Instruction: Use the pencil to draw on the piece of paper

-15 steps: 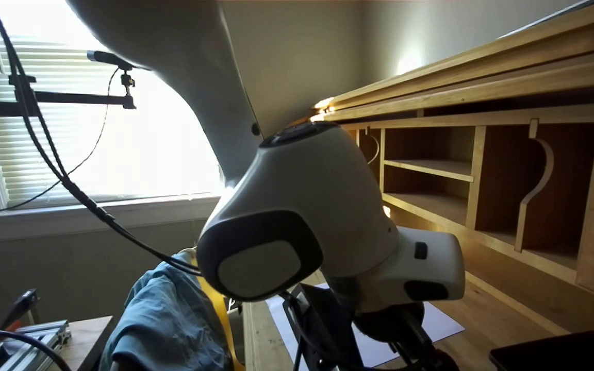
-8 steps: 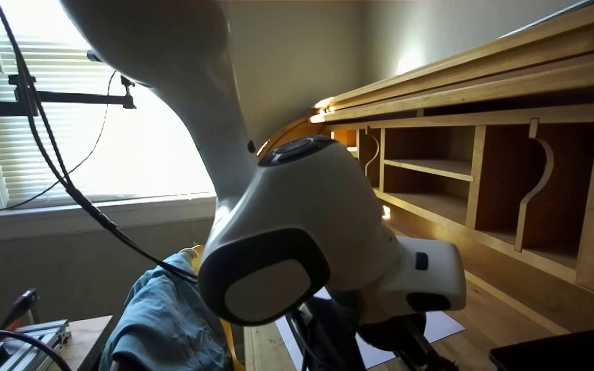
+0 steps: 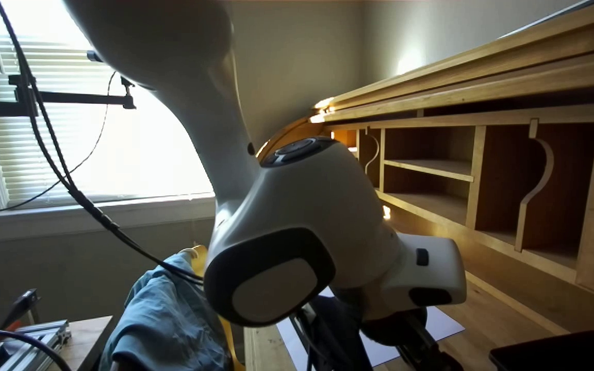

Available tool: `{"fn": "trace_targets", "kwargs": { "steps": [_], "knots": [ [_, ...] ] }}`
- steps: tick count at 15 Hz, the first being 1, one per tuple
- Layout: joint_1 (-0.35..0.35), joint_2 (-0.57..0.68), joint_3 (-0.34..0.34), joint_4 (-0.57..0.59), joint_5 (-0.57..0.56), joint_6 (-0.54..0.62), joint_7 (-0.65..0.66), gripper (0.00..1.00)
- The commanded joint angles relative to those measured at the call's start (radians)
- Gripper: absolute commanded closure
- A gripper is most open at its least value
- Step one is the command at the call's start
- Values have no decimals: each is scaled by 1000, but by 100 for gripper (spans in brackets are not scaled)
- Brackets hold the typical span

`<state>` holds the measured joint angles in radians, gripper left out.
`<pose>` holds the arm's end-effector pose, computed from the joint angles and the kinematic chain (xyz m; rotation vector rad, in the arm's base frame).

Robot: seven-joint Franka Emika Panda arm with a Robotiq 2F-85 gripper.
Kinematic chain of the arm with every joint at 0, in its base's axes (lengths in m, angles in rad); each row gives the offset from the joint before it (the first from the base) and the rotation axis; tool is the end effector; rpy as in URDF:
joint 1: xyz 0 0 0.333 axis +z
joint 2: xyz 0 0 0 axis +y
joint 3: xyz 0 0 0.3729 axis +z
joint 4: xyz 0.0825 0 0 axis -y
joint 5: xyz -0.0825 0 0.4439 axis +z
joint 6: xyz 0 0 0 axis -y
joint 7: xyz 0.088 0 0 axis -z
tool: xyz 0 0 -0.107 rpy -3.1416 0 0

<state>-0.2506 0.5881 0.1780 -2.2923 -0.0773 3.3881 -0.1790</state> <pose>0.5995 -0.0341 0.1453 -3.0062 -0.1972 -0.8117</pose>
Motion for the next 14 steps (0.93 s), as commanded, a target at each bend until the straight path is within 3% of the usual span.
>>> {"fn": "trace_targets", "kwargs": {
  "steps": [1,5,6,10,14],
  "knots": [
    [-18,18,7,13,-53,17,40,59],
    [-18,16,7,13,-56,15,43,72],
    [-17,15,7,12,-56,14,44,69],
    [-10,13,1,11,-55,13,44,100],
    [16,4,-21,9,-48,7,39,98]
  ]
}}
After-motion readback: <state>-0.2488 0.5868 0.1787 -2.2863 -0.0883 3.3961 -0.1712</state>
